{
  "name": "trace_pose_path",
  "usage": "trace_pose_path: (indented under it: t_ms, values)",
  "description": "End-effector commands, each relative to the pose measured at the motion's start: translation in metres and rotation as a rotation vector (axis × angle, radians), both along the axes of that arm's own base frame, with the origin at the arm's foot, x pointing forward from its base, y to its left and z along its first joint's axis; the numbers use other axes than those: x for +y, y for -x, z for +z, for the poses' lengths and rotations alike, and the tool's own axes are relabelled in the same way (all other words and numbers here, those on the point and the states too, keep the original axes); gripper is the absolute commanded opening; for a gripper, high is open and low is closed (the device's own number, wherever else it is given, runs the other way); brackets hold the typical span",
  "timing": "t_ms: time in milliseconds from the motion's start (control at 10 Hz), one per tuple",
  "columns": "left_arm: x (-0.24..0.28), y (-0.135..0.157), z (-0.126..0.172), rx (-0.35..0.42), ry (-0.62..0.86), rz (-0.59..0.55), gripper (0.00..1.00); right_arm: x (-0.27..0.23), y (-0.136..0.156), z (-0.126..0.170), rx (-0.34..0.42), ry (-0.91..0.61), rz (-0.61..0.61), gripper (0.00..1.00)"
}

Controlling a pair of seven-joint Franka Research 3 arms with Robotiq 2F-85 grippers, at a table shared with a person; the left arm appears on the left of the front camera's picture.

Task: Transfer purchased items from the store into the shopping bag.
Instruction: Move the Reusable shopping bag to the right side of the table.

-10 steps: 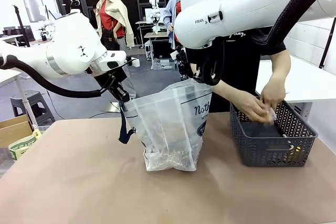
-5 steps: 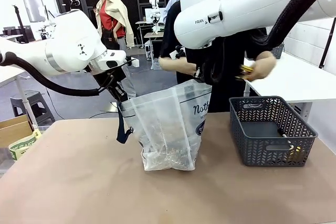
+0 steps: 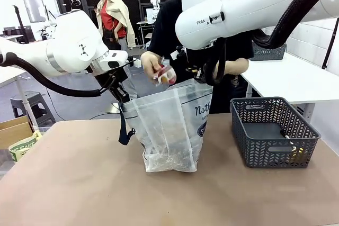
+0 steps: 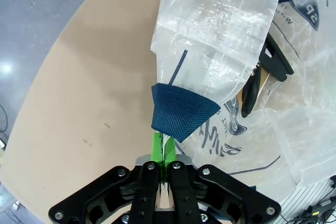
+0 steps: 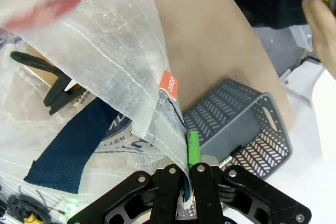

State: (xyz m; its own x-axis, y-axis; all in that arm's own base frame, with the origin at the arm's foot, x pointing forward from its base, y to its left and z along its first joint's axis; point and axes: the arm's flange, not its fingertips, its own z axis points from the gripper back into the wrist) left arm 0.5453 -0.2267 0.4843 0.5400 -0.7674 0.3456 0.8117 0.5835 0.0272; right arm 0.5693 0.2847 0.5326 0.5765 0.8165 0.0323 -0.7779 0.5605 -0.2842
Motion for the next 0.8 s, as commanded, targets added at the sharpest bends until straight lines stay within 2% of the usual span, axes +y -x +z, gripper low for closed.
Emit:
trace_pose_path:
  t_ms: [0,700]
  values:
    - [0.0025,-0.001,0.0,-0.001,-0.002,0.002,0.0,-0.0012,-0.0001,0.0005,0.0,0.003,-0.001,0.0]
    - [0.0025,-0.001,0.0,-0.001,-0.002,0.002,0.0,-0.0012,-0.0001,0.0005,0.0,0.003,-0.001,0.0]
